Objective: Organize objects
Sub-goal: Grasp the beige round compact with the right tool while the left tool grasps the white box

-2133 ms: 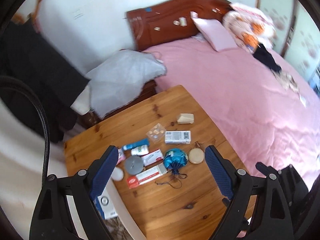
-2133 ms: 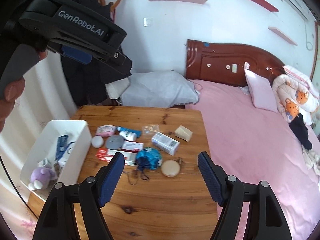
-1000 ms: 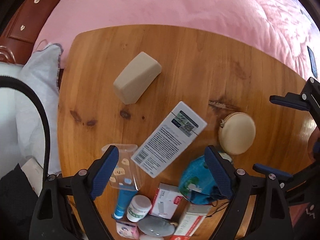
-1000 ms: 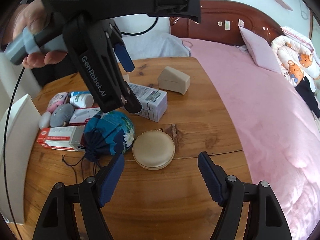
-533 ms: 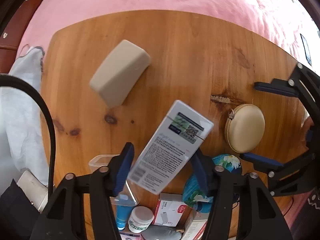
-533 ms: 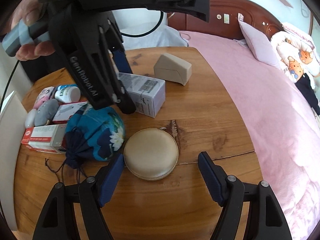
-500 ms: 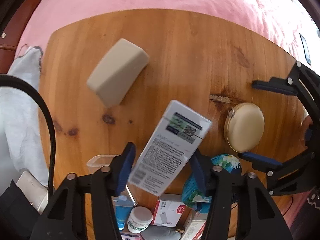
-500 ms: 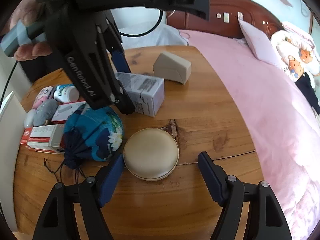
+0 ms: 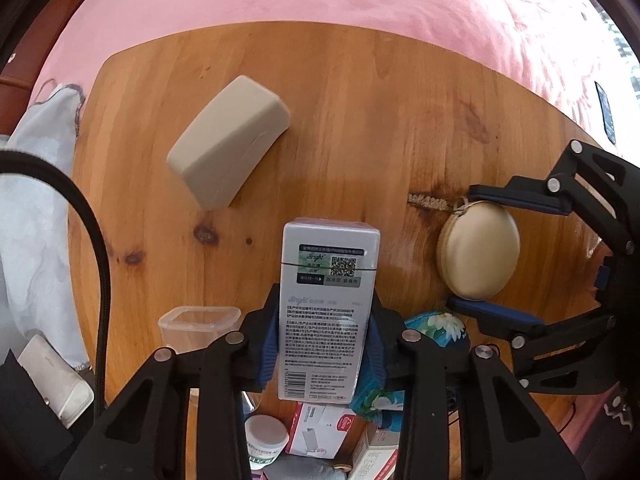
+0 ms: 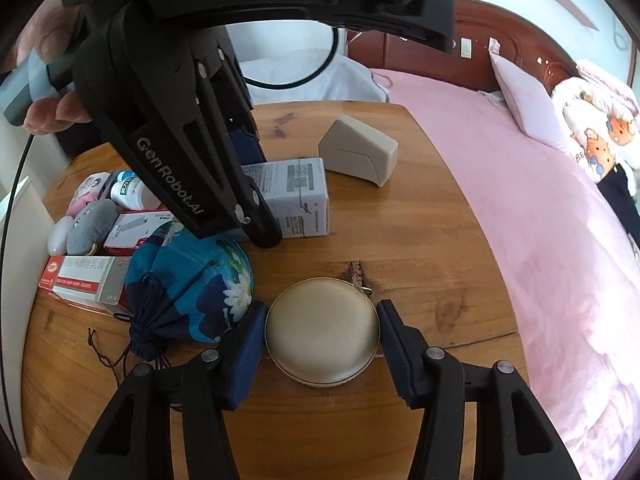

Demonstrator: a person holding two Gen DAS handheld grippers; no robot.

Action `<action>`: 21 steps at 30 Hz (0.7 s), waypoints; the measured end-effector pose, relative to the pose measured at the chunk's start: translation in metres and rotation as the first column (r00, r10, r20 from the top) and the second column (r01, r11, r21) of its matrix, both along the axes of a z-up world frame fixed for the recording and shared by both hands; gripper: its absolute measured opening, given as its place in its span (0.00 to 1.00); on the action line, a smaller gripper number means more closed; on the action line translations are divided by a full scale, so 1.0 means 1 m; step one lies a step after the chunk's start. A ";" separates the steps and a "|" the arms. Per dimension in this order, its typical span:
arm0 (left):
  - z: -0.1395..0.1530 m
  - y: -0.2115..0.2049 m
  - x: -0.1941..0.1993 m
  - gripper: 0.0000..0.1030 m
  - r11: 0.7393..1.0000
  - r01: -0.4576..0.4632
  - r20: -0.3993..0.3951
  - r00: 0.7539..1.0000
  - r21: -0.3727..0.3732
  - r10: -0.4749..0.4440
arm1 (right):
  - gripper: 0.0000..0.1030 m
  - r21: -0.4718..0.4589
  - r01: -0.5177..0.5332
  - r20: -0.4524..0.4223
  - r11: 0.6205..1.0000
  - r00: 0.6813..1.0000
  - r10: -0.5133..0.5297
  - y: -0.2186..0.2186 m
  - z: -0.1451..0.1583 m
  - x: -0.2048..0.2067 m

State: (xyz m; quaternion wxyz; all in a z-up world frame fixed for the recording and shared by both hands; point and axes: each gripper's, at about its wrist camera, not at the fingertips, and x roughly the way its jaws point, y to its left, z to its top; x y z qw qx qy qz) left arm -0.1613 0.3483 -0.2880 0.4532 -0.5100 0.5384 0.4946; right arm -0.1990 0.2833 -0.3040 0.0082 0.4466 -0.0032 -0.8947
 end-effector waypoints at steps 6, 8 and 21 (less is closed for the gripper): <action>0.015 -0.007 0.005 0.39 0.999 -0.030 -0.012 0.999 0.018 0.030 | 0.54 -0.032 0.006 0.020 0.999 1.000 -0.005 0.002 0.005 0.003; 0.024 -0.009 0.007 0.39 0.999 -0.044 -0.021 0.999 0.030 0.044 | 0.54 -0.033 -0.001 0.019 0.999 1.000 0.001 0.000 0.009 0.007; 0.116 -0.053 0.023 0.39 0.973 -0.164 -0.056 0.983 0.163 0.175 | 0.54 -0.052 -0.063 -0.060 0.997 0.996 0.060 -0.007 0.074 0.053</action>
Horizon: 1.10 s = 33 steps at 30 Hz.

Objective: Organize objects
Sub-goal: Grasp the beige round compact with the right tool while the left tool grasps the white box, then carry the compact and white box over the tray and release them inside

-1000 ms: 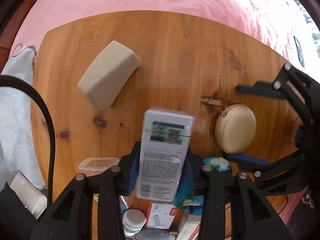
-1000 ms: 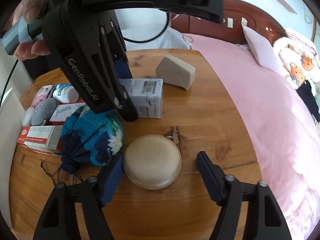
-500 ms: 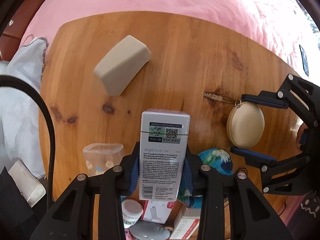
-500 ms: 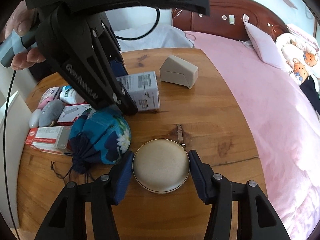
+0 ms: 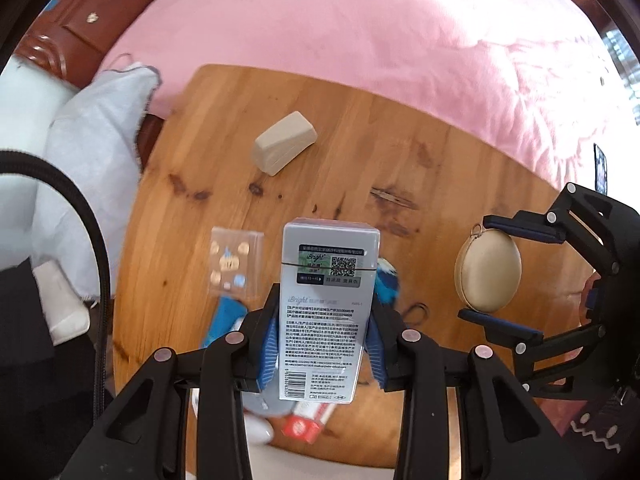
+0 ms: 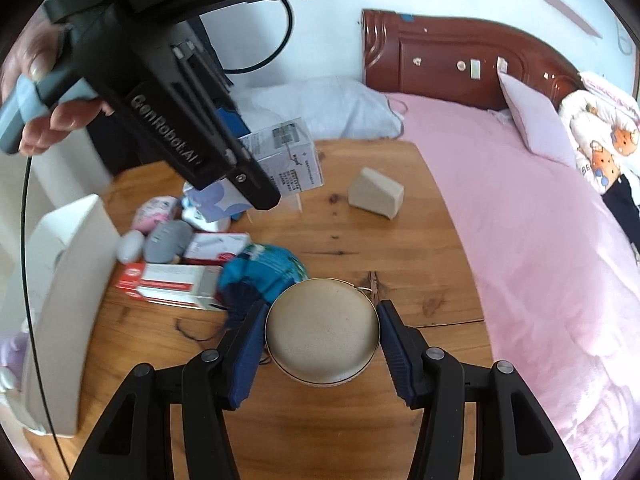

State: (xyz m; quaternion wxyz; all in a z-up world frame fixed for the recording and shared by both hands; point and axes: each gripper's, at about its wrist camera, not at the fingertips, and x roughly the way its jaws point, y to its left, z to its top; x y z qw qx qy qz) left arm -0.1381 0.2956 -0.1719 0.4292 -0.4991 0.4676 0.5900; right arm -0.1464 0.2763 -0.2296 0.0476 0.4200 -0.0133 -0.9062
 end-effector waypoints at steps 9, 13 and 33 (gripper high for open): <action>0.055 -0.042 0.037 0.39 0.987 -0.109 -0.033 0.993 0.116 0.114 | 0.54 0.009 -0.056 -0.071 0.998 0.996 0.057 -0.009 0.052 0.041; 0.073 -0.060 0.057 0.39 0.970 -0.175 -0.052 0.981 0.166 0.186 | 0.54 0.017 -0.097 -0.108 0.995 0.989 0.099 -0.018 0.075 0.063; 0.137 -0.179 0.128 0.39 0.739 -0.552 -0.059 0.785 0.386 0.617 | 0.54 0.027 -0.321 -0.250 0.947 0.915 0.317 -0.067 0.160 0.126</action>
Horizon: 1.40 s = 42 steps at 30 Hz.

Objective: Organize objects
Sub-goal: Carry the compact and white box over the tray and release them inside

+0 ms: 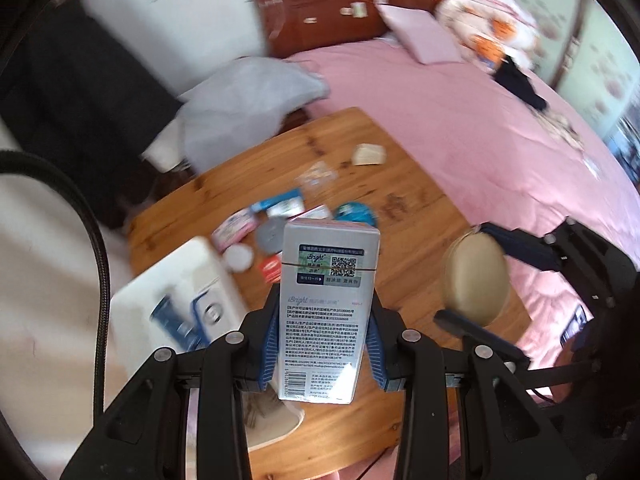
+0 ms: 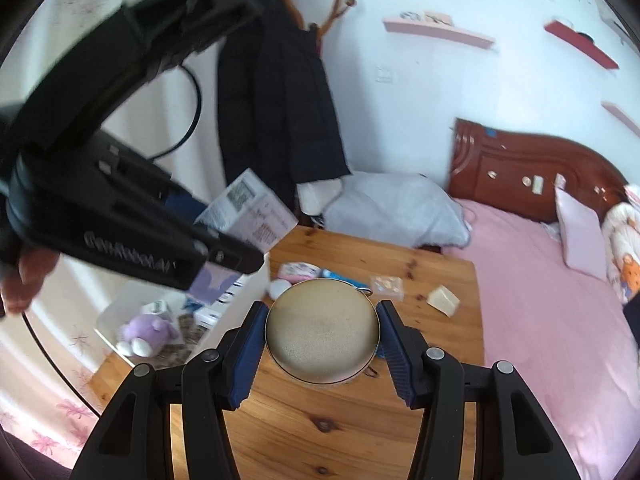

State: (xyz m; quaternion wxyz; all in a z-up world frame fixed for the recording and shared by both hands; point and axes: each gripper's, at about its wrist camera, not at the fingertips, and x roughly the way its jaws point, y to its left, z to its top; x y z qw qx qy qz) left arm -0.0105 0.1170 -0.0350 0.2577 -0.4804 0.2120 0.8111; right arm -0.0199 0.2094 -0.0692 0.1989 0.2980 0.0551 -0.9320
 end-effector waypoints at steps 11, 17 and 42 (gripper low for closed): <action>0.008 -0.129 -0.005 0.39 0.923 -0.367 -0.051 0.926 0.113 0.374 | 0.54 0.039 -0.080 -0.075 0.996 0.994 0.083 -0.068 0.034 0.006; -0.001 -0.194 -0.022 0.39 0.874 -0.477 -0.115 0.867 0.091 0.485 | 0.54 0.017 -0.080 -0.039 0.997 0.996 0.081 -0.124 0.039 -0.004; -0.087 -0.254 -0.090 0.39 0.930 -0.363 0.105 0.929 0.063 0.355 | 0.54 0.183 -0.030 0.329 0.983 0.944 -0.033 -0.272 -0.045 -0.044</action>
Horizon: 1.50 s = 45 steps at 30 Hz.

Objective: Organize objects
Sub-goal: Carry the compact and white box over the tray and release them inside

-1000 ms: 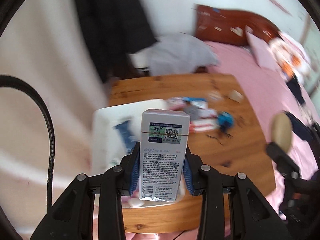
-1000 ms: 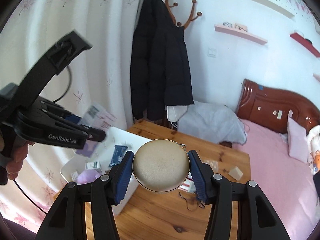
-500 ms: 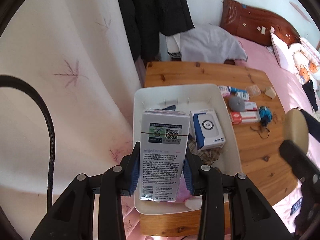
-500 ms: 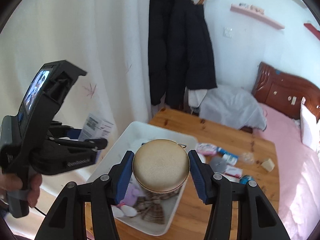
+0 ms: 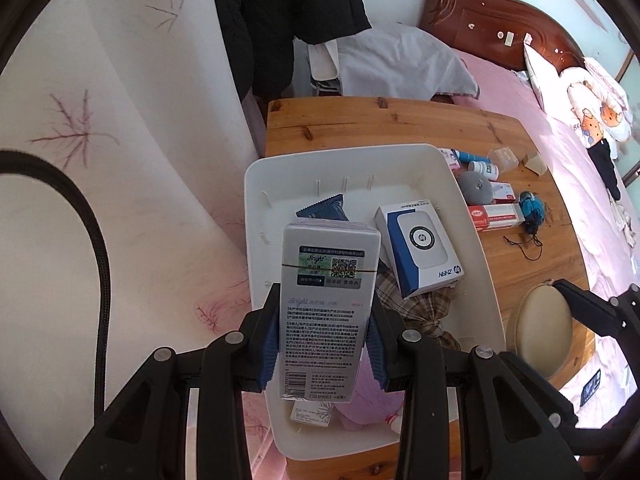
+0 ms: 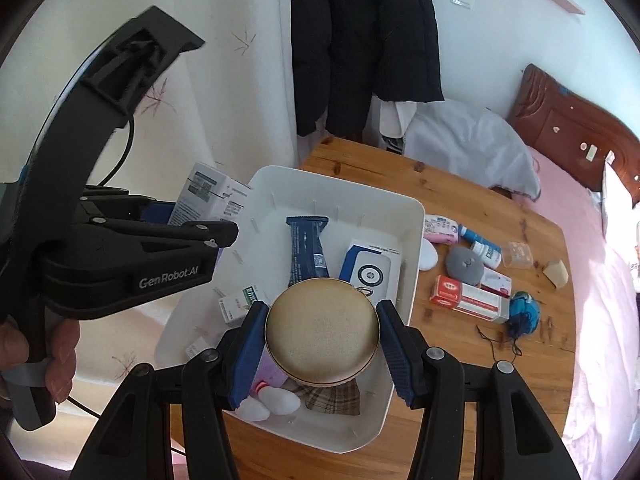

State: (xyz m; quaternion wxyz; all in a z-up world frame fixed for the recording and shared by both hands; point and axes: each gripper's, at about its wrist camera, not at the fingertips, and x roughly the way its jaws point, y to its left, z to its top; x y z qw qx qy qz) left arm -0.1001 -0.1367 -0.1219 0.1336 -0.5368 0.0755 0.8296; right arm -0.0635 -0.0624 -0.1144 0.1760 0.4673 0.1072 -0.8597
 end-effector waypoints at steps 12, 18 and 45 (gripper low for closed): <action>-0.005 0.008 -0.010 0.40 0.998 0.053 0.015 0.998 -0.027 -0.053 | 0.55 0.047 -0.027 0.023 0.999 0.999 0.026 -0.013 -0.008 -0.003; -0.004 0.010 -0.011 0.73 0.997 0.072 0.031 0.997 -0.007 -0.071 | 0.66 0.056 -0.050 0.008 0.997 0.999 0.050 -0.021 -0.008 -0.004; 0.016 0.036 -0.006 0.77 0.989 0.147 0.022 0.989 0.029 -0.147 | 0.66 0.071 0.029 -0.102 0.997 0.995 -0.022 -0.001 0.017 0.005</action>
